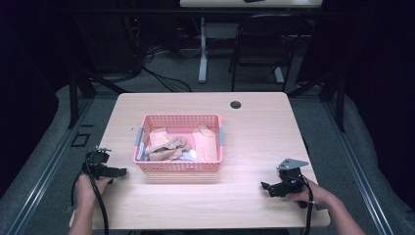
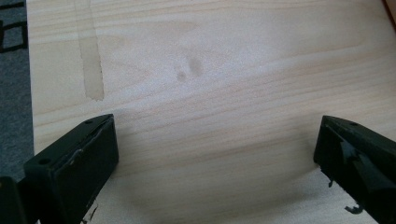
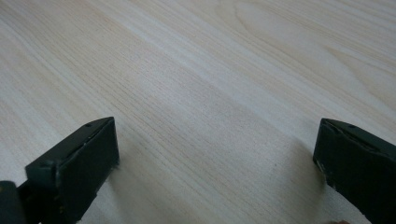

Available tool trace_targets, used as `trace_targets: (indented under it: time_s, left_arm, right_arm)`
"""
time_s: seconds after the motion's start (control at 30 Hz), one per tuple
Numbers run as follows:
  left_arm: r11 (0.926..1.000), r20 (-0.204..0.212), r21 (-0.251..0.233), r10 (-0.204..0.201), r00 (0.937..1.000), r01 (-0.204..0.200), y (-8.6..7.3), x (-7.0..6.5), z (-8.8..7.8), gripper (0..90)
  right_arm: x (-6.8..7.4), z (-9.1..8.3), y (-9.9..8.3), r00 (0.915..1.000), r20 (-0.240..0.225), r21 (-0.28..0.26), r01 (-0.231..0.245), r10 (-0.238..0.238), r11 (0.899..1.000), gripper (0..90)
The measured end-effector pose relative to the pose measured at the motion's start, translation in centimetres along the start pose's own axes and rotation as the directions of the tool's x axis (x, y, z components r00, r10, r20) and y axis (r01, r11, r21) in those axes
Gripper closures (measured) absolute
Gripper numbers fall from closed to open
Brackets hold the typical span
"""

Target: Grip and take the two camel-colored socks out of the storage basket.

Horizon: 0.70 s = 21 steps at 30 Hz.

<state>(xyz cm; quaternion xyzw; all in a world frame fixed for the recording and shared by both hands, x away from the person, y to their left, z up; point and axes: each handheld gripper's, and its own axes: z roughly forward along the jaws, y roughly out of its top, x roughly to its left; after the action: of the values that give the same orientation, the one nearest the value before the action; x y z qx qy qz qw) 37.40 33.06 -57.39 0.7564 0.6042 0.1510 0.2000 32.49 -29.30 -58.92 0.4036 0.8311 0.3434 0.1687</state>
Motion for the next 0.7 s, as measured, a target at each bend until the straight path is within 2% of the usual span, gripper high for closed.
trace_targets:
  time_s: [0.4, 0.7]
  left_arm:
    - [1.0000, -0.002, 0.000, -0.001, 1.0000, 0.001, 0.00, -0.02, 0.00, 0.0]
    - [0.9998, 0.007, 0.020, -0.001, 1.0000, 0.001, 0.25, 0.11, -0.24, 2.0]
  right_arm:
    - [0.01, 0.00, 0.00, 1.0000, 0.002, 0.001, 0.003, -0.003, 1.000, 0.0]
    - [0.01, -0.01, 0.00, 1.0000, 0.002, 0.002, 0.002, -0.002, 1.000, 0.0]
